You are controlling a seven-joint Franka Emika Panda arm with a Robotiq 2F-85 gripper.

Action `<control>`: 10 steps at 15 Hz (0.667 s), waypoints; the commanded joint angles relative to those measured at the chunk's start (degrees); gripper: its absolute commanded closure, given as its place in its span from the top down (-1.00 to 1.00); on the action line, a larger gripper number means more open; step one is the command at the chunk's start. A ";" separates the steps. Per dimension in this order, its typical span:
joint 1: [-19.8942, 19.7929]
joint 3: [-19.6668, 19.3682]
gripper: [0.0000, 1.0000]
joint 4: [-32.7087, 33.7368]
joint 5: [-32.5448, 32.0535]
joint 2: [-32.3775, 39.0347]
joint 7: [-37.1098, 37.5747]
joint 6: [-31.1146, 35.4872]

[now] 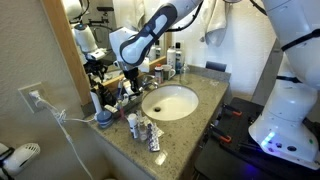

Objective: Pick up the shaving stick from the sink and put it in the grey basket on the left

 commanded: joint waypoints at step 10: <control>2.37 -2.83 -0.09 0.01 -11.52 2.99 1.30 12.54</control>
